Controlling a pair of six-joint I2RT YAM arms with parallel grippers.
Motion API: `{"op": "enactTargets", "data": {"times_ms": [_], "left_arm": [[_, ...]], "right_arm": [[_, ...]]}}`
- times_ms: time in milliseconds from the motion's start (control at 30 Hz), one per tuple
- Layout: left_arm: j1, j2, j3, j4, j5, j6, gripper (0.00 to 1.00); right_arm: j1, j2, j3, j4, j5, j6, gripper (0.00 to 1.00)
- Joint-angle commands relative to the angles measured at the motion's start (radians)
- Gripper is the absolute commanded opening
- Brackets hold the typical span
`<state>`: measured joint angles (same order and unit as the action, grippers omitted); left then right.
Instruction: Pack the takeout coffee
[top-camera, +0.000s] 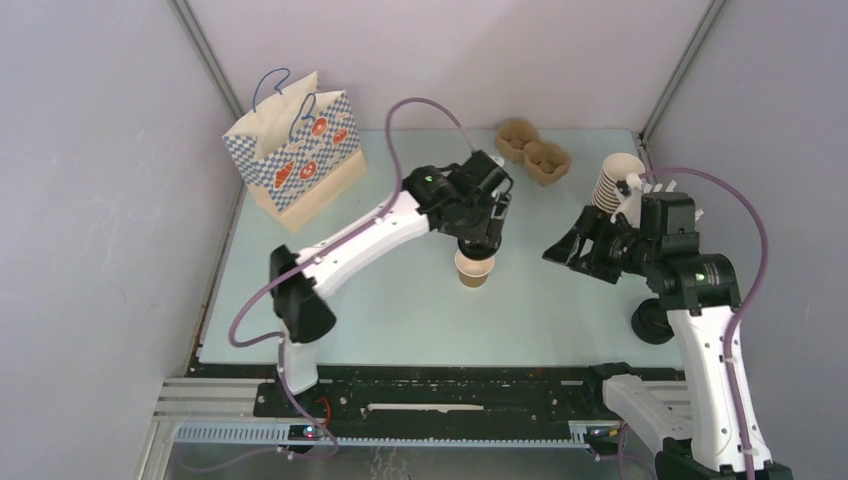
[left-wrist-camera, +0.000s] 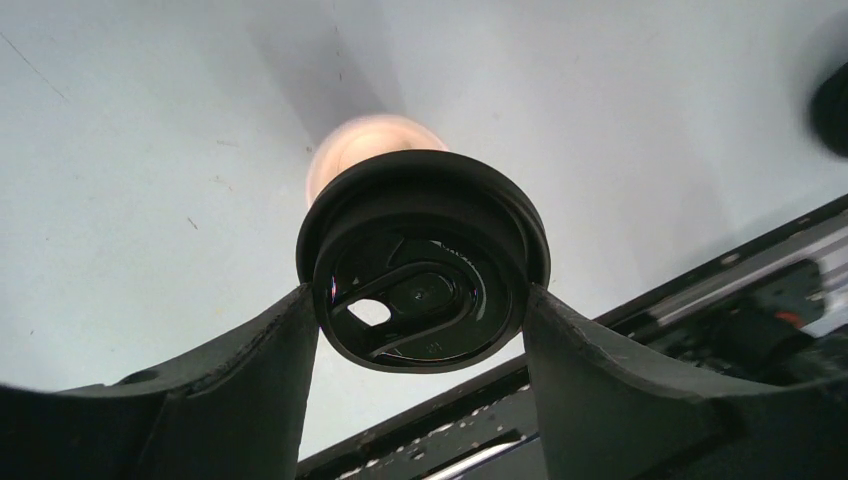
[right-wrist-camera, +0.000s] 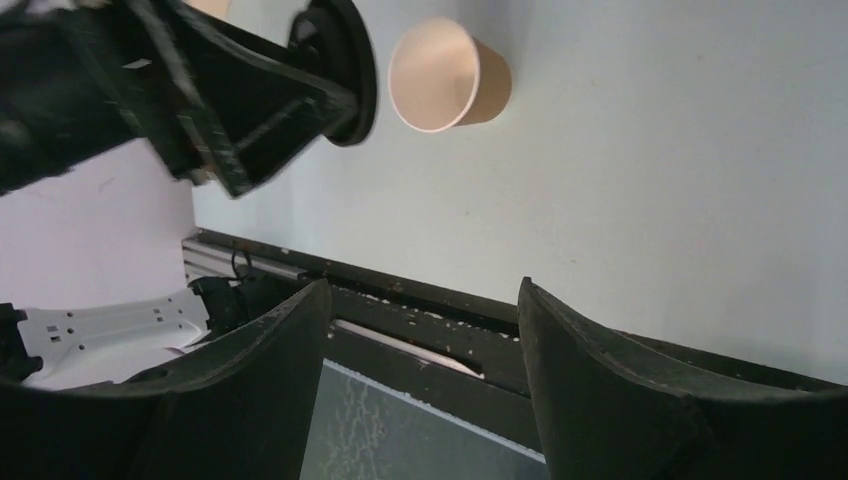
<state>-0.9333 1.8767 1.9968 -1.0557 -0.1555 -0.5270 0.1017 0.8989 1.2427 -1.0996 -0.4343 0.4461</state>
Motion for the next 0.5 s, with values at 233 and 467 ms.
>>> {"op": "enactTargets", "data": {"times_ms": [233, 467], "left_arm": [[-0.064, 0.184, 0.194, -0.145, -0.081, 0.119, 0.66], [-0.062, 0.238, 0.2, -0.144, -0.098, 0.157, 0.67]], "right_arm": [[-0.014, -0.071, 0.112, -0.103, 0.117, -0.128, 0.85], [-0.012, -0.077, 0.105, -0.098, 0.126, -0.139, 0.85]]}}
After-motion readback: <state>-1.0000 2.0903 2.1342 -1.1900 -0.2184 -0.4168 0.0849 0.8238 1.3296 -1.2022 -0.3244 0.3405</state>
